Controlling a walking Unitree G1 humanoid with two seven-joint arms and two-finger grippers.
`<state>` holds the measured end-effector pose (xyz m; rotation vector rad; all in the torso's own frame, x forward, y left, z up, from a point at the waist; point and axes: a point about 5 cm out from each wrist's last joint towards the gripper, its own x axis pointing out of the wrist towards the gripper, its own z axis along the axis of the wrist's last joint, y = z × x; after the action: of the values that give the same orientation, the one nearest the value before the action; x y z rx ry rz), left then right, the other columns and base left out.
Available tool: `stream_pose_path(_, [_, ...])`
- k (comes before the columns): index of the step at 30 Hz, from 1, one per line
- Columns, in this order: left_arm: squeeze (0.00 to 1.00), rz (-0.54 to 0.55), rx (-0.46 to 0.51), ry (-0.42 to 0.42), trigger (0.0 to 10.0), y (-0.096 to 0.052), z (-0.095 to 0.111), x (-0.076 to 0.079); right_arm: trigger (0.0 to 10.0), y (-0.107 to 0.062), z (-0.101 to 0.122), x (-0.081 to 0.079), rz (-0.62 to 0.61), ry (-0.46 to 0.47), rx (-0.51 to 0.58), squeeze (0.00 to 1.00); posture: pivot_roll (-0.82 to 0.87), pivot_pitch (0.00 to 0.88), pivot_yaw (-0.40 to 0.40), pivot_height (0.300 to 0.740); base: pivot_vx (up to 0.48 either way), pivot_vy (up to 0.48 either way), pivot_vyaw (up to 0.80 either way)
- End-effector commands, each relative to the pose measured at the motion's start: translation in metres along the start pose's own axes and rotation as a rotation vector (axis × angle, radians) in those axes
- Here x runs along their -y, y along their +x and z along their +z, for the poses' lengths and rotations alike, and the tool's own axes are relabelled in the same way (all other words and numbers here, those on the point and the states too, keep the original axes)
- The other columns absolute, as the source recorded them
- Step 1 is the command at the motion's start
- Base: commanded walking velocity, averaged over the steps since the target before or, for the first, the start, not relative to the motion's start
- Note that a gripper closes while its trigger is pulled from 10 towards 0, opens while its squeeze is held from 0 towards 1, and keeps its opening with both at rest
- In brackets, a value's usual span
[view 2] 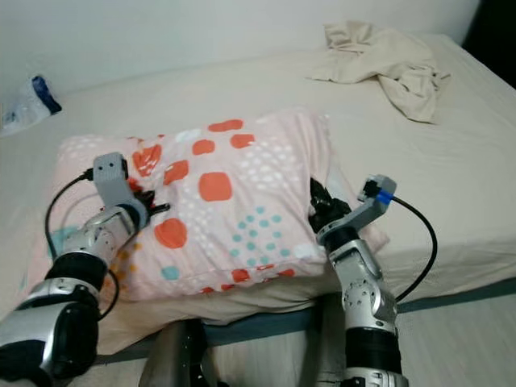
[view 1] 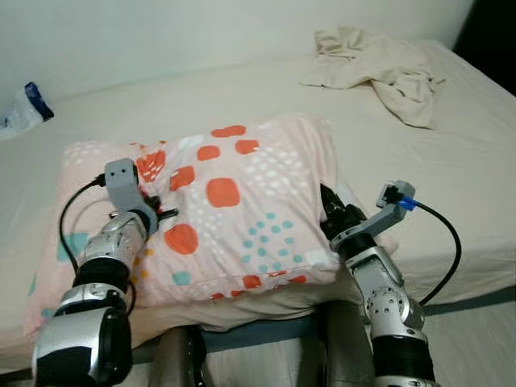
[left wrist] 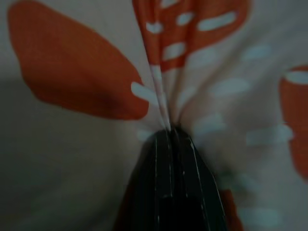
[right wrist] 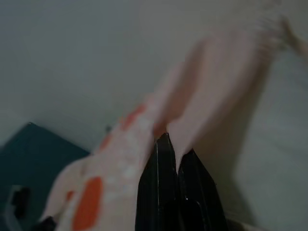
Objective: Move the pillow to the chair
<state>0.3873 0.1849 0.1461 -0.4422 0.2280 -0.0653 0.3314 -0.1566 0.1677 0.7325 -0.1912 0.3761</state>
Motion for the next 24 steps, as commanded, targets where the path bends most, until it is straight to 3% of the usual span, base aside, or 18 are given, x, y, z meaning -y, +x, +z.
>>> stream_pose_path(1, [0.0, -0.084, -0.076, -0.09, 0.0, -0.001, -0.023, 0.013, 0.0, 0.004, 0.002, -0.009, 0.053, 0.027, 0.023, 0.0, -0.11, 0.189, 0.122, 0.546, 0.0, 0.0, 0.0])
stream_pose_path(2, [0.0, -0.084, -0.076, -0.09, 0.0, -0.001, -0.023, 0.013, 0.0, 0.004, 0.002, -0.009, 0.053, 0.027, 0.023, 0.0, -0.11, 0.189, 0.122, 0.546, 0.0, 0.0, 0.0])
stream_pose_path(6, [0.0, -0.206, 0.055, -0.194, 0.0, -0.003, 0.001, 0.041, 0.0, 0.016, 0.017, -0.023, 0.123, 0.016, 0.067, 0.0, -0.11, 0.15, 0.119, 0.546, 0.0, 0.0, 0.0])
stream_pose_path(12, [0.0, -0.305, 0.134, -0.248, 0.0, -0.007, 0.019, 0.065, 0.0, 0.024, 0.027, -0.033, 0.173, 0.008, 0.096, 0.0, -0.11, 0.126, 0.116, 0.546, 0.0, 0.0, 0.0])
stream_pose_path(15, [0.0, -0.381, 0.213, -0.294, 0.0, -0.013, 0.04, 0.083, 0.0, 0.032, 0.04, -0.046, 0.225, 0.001, 0.137, 0.0, -0.11, 0.102, 0.117, 0.546, 0.0, 0.0, 0.0])
stream_pose_path(24, [0.0, -0.408, 0.281, -0.298, 0.0, -0.017, 0.057, 0.09, 0.0, 0.036, 0.048, -0.051, 0.25, -0.018, 0.157, 0.0, -0.12, 0.084, 0.115, 0.546, 0.0, 0.0, 0.0])
